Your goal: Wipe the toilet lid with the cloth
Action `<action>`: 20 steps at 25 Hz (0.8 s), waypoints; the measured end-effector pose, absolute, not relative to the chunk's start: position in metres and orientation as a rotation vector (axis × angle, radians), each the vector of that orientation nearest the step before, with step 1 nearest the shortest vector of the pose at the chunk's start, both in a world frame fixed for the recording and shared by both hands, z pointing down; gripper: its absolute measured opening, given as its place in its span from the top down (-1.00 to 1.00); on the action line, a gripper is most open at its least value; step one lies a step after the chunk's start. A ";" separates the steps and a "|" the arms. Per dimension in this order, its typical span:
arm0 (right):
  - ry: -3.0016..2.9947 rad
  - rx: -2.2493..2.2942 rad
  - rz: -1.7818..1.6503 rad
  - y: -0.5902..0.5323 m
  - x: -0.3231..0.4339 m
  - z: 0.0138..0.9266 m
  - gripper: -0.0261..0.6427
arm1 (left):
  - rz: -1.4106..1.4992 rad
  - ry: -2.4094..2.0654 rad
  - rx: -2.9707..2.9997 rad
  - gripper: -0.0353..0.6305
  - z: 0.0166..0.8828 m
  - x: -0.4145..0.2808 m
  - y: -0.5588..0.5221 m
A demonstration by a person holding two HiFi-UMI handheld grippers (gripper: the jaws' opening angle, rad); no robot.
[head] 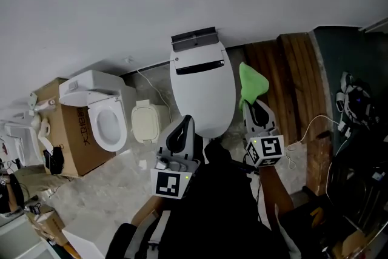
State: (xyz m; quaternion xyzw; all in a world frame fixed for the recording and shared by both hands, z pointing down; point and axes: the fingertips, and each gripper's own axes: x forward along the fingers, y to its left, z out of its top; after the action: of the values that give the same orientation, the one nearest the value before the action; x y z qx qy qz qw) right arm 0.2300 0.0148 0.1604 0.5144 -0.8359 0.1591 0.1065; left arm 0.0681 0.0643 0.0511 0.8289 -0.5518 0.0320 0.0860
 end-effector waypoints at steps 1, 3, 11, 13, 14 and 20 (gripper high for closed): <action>-2.453 1.509 0.471 0.007 0.229 0.166 0.71 | 0.099 -1.642 2.469 0.90 0.054 0.067 0.058; -2.438 1.499 0.470 -0.010 0.227 0.178 0.71 | 0.107 -1.638 2.469 0.90 0.059 0.065 0.044; -2.330 1.450 0.515 -0.084 0.216 0.262 0.71 | 0.146 -1.596 2.456 0.90 0.093 0.051 -0.017; -2.299 1.440 0.531 -0.101 0.216 0.287 0.71 | 0.149 -1.583 2.454 0.90 0.102 0.049 -0.030; -2.284 1.435 0.537 -0.110 0.216 0.300 0.71 | 0.149 -1.576 2.451 0.90 0.108 0.049 -0.036; -2.197 1.385 0.541 -0.162 0.217 0.382 0.71 | 0.179 -1.539 2.449 0.90 0.144 0.046 -0.069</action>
State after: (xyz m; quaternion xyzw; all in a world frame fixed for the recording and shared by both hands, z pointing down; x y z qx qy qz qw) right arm 0.2168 -0.1616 0.3823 0.5067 -0.8035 0.1979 0.2420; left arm 0.0456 -0.0689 0.1441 0.8388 -0.5271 0.0614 0.1217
